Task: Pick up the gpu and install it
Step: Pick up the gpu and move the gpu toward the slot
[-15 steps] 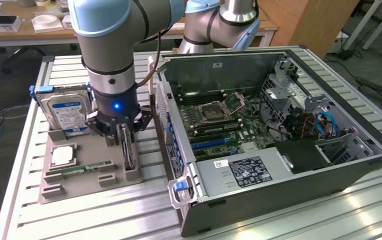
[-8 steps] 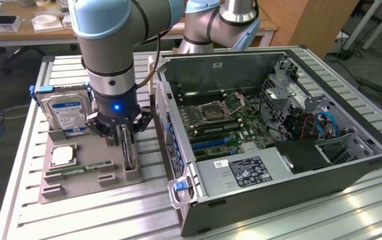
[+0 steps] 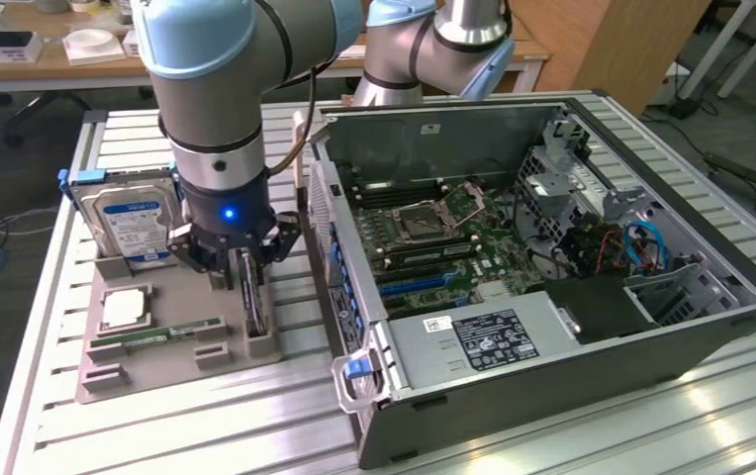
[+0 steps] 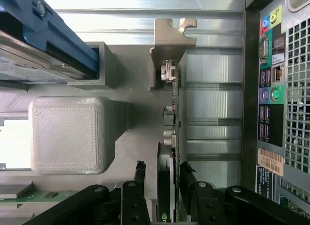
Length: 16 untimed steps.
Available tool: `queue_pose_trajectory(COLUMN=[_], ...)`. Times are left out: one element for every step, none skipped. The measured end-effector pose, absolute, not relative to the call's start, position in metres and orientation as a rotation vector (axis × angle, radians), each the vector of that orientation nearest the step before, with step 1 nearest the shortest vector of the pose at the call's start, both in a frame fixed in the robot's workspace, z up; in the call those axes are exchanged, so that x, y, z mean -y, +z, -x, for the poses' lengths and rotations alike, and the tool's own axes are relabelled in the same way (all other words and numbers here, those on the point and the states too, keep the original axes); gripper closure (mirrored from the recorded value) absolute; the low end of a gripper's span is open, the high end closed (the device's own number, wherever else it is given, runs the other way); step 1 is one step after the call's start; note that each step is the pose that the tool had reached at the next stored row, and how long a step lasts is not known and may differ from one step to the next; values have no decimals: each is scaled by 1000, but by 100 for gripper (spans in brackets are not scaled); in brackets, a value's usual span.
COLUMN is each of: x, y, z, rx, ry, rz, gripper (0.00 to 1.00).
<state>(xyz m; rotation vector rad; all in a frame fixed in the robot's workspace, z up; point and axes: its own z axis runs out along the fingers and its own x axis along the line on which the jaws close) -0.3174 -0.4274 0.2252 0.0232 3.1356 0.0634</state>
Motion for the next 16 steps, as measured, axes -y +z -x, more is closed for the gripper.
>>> queue_pose_trajectory(x=[427,427,428,428,428,428,428,428,428,428,428,428,428,428,428,428], y=[225,225,225,225,225,225,225,225,225,225,225,225,225,225,225,225], z=[317,317,317,317,317,317,316,316,316,316,316,316,316,316,316,316], rx=[-3136,-3136,-3136,-3136,-3136,-3136,-3136,-3136,-3136,-3135,-3136,-3136,-3135,-3136,-3135,-3135], ry=[64,64,64,63,64,64,64,64,64,64,64,64,64,64,64,64], rz=[-16,-4,6,20,36,53,69,83,98,104,105,105,105,105,105,100], gripper=[58,58,58,58,58,58,58,58,58,58,58,58,58,58,58,58])
